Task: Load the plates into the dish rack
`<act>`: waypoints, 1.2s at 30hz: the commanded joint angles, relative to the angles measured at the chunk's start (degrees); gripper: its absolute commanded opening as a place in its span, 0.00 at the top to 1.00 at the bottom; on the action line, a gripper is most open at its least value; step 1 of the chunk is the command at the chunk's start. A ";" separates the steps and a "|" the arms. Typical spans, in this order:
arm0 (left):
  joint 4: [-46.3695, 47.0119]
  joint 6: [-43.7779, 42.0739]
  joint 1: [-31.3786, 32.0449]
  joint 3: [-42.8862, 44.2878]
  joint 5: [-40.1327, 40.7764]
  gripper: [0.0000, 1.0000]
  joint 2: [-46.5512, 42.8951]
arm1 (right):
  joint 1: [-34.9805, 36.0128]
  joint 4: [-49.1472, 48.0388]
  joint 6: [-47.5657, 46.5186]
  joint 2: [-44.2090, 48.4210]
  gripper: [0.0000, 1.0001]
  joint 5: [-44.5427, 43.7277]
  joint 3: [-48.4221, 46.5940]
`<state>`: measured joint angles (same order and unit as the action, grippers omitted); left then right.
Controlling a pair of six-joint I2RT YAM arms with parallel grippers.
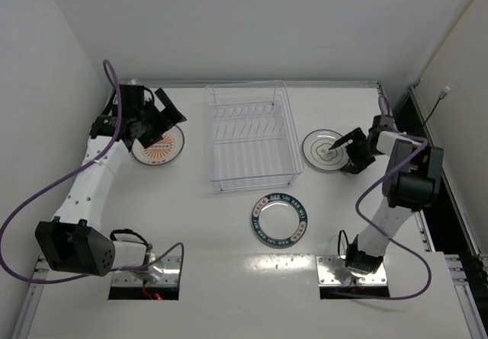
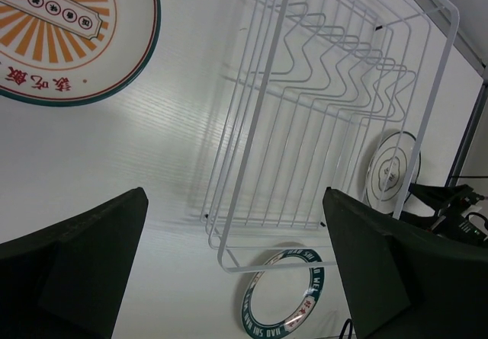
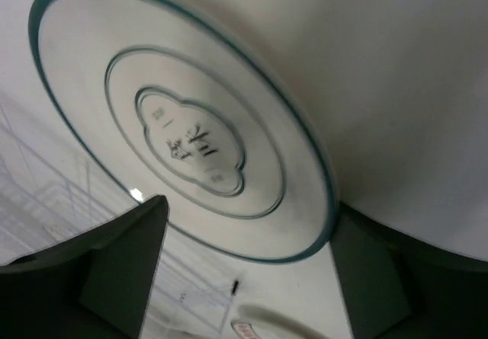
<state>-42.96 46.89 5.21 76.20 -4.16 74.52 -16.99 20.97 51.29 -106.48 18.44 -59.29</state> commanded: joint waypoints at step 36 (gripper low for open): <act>-0.63 -1.72 0.41 4.22 2.23 0.00 -0.34 | 22.94 16.09 -19.62 3.93 1.00 -34.73 -45.02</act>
<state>-44.16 45.63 5.23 78.28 -1.32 74.17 -0.30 32.45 39.27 -102.56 -3.99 -96.90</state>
